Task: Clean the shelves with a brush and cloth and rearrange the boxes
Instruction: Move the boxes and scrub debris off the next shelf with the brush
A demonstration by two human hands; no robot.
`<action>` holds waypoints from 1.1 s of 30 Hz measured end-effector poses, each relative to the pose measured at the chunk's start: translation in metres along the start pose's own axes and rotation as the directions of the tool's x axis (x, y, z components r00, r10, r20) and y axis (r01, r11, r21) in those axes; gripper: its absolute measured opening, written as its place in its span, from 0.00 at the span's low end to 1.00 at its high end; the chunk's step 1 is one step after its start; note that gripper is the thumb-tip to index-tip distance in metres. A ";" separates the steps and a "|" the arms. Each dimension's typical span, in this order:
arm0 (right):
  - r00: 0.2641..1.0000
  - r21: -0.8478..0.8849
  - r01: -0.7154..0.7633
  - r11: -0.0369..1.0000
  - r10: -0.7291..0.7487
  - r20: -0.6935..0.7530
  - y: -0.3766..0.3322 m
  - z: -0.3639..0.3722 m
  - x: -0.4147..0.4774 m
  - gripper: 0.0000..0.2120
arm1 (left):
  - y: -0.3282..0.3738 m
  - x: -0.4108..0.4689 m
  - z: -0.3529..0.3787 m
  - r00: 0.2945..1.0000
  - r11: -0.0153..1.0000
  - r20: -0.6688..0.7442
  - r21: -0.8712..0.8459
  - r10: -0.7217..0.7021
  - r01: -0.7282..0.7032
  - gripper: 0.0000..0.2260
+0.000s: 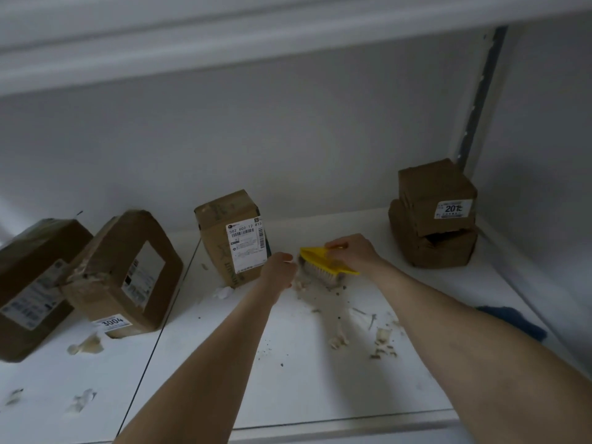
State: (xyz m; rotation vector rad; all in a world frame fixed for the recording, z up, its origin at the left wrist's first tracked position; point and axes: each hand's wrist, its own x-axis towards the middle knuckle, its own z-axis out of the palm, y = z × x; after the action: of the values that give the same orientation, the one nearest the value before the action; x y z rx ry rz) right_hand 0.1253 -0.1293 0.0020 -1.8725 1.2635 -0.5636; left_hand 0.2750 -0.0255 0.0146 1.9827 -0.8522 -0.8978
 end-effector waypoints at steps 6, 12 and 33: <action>0.950 -0.073 -0.211 0.975 0.187 -0.249 0.025 -0.031 -0.018 0.16 | -0.003 -0.008 0.000 1.000 0.998 0.008 -0.060 -0.025 0.026 0.16; 0.979 0.018 -0.124 0.992 0.125 -0.160 0.012 0.015 -0.043 0.16 | -0.004 -0.020 0.008 0.999 0.997 -0.002 -0.069 -0.043 0.043 0.16; 0.980 0.050 -0.149 0.988 0.154 -0.125 0.010 0.005 -0.080 0.15 | 0.004 -0.052 0.028 0.999 1.000 0.038 -0.027 -0.008 0.009 0.18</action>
State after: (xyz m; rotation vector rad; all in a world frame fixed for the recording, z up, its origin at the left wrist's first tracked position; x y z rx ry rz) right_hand 0.0907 -0.0565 -0.0041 -1.7119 1.4545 -0.6309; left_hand 0.2238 0.0040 0.0210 1.9527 -0.8493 -0.9495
